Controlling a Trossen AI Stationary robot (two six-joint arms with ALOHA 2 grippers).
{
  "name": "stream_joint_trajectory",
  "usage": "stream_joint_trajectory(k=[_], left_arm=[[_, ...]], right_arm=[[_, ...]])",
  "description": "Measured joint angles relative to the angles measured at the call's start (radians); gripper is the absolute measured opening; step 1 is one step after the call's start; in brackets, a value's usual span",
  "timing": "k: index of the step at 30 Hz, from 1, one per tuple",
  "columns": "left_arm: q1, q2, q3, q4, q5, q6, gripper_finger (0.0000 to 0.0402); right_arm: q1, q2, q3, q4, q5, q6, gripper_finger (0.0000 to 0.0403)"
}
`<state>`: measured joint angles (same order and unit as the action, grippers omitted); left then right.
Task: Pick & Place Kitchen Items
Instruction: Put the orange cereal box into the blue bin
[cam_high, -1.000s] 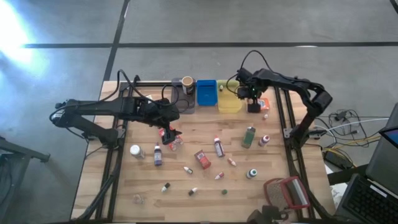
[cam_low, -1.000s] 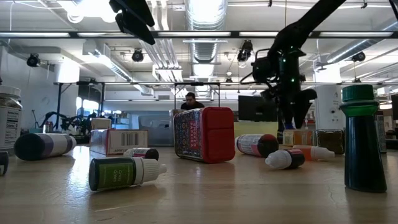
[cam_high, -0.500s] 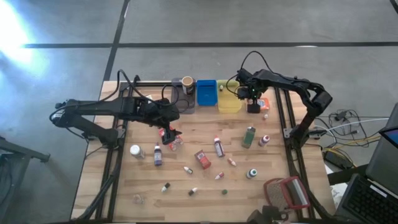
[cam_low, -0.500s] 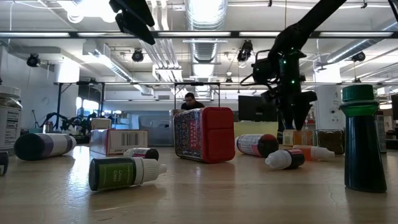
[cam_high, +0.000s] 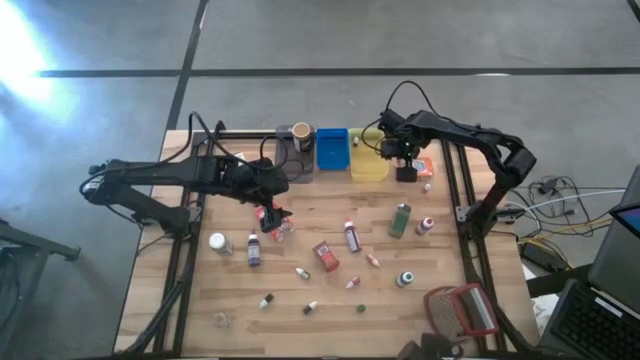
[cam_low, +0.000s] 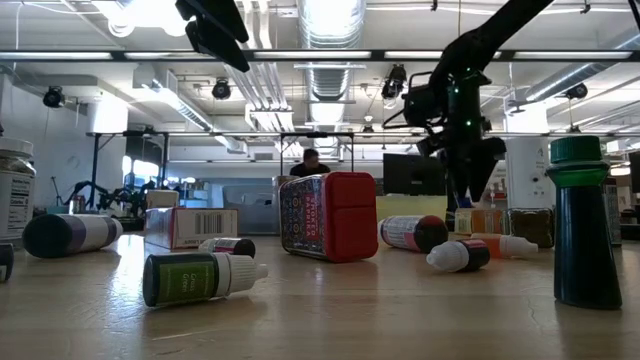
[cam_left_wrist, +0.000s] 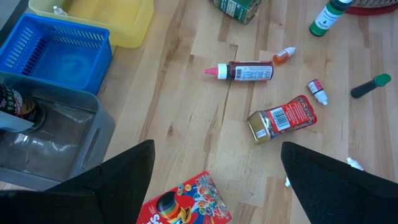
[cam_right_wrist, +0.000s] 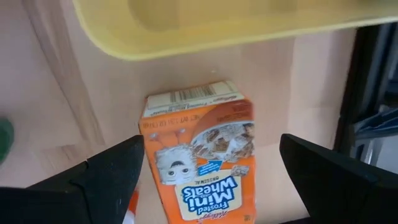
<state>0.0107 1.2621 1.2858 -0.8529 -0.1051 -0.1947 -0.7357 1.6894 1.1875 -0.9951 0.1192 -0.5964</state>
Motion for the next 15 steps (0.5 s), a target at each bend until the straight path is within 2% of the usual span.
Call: stream_joint_trajectory(k=[7, 11, 15], left_arm=[[0.000, 0.000, 0.000, 0.000, 0.000, 0.000, 0.0355], [0.000, 0.000, 0.000, 0.000, 0.000, 0.000, 0.0355], [0.000, 0.000, 0.000, 0.000, 0.000, 0.000, 0.0355]], right_arm=[[0.000, -0.070, 0.004, 0.001, -0.128, -0.004, 0.0370], [0.000, -0.086, -0.008, 0.000, -0.143, -0.035, 0.0393], [-0.011, -0.062, -0.014, -0.015, -0.140, -0.056, 0.0398]])
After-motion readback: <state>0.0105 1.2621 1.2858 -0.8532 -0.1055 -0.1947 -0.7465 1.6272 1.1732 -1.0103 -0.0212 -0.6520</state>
